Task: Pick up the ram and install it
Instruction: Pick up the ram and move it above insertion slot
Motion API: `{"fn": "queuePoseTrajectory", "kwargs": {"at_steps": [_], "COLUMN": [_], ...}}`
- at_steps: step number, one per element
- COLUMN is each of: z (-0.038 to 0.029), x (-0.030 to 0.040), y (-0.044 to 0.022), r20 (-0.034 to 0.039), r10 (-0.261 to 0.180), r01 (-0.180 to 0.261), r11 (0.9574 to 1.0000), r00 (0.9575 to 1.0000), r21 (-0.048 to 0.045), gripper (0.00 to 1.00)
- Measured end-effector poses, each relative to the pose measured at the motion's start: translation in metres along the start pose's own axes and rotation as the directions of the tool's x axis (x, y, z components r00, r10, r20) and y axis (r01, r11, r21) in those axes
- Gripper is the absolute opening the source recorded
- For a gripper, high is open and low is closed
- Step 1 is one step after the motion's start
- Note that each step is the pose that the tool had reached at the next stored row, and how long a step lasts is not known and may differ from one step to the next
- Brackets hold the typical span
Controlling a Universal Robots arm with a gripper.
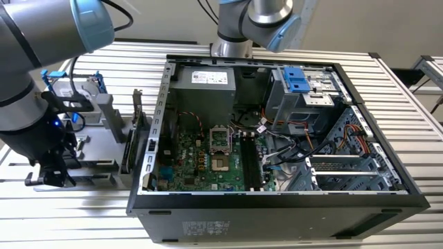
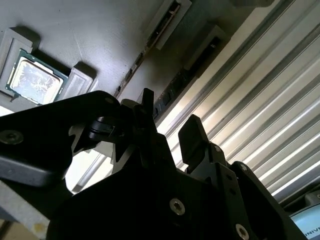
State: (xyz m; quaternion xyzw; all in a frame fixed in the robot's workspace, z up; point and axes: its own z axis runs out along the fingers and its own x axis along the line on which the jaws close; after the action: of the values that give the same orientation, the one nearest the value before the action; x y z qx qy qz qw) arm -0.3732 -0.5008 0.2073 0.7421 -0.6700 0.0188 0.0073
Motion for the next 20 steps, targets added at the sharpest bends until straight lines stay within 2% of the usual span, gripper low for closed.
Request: {"fn": "queuePoseTrajectory", "kwargs": {"at_steps": [3, 9, 15, 17, 20], "z": [0.0062, 0.0104, 0.0110, 0.0109, 0.0115], "x": [-0.0013, -0.0017, -0.0019, -0.0018, -0.0018], "y": [0.0003, 0.0007, 0.0007, 0.0007, 0.0008], "r20": [0.0000, -0.0001, 0.0015, 0.0054, 0.0064], "r10": [0.000, 0.000, 0.000, 0.000, 0.000], "r01": [0.000, 0.000, 0.000, 0.000, 0.000], "r11": [1.0000, 1.0000, 1.0000, 1.0000, 1.0000], "r00": [1.0000, 1.0000, 1.0000, 1.0000, 1.0000], "r21": [0.0001, -0.0001, 0.0002, 0.0005, 0.0009], "gripper": [1.00, 1.00, 1.00, 1.00, 1.00]}}
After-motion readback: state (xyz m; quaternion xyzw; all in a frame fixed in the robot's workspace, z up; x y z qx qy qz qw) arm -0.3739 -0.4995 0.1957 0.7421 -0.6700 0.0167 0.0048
